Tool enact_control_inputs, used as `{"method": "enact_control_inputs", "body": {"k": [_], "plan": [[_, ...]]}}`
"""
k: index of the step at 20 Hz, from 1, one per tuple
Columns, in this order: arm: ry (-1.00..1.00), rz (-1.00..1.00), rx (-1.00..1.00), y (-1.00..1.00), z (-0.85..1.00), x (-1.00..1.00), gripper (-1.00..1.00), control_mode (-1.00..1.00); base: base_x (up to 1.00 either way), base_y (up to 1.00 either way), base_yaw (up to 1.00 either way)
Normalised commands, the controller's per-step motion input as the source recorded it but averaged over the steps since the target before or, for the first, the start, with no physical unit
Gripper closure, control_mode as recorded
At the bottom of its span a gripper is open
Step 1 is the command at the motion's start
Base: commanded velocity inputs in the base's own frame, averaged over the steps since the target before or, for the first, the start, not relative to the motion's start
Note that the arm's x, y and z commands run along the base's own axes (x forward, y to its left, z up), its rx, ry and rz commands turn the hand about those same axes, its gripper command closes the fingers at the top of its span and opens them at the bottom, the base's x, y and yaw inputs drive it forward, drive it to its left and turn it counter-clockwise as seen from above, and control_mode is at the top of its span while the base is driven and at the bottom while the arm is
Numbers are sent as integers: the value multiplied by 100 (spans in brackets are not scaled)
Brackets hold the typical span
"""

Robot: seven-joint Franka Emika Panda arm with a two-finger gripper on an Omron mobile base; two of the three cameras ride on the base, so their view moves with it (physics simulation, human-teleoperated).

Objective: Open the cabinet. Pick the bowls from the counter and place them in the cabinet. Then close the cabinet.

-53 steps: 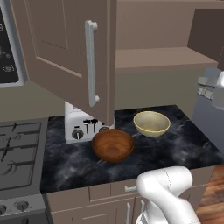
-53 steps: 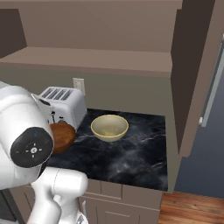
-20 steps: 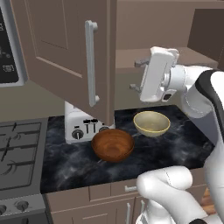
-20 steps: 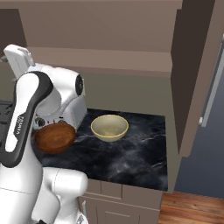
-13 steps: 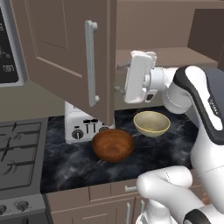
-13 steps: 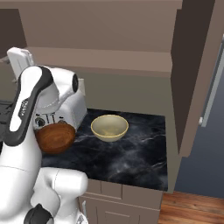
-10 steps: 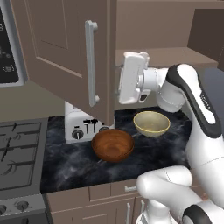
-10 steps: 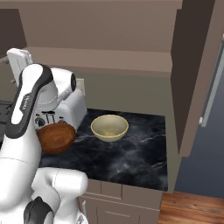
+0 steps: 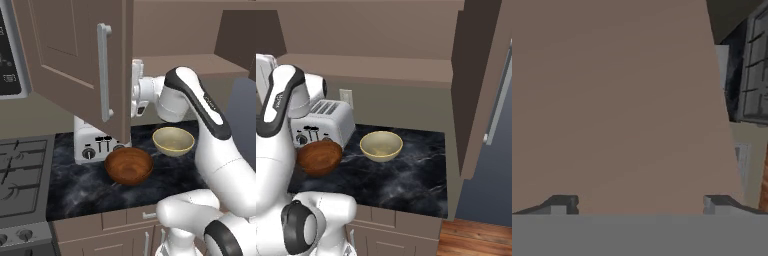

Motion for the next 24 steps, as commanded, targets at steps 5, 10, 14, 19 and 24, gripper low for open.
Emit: {"method": "enact_control_inputs", "body": {"k": [5, 10, 14, 19, 24], "plan": [[7, 13, 0, 81, 0, 0, -100, -100, 0, 0, 0], [4, 6, -3, 100, 0, -6, -100, -100, 0, 0, 0], [0, 0, -4, 100, 0, -23, -100, -100, 0, 0, 0], [0, 0, -7, 100, 0, -6, -100, -100, 0, 0, 0], [1, -2, -7, 65, -11, 0, -100, -100, 0, 0, 0]]}}
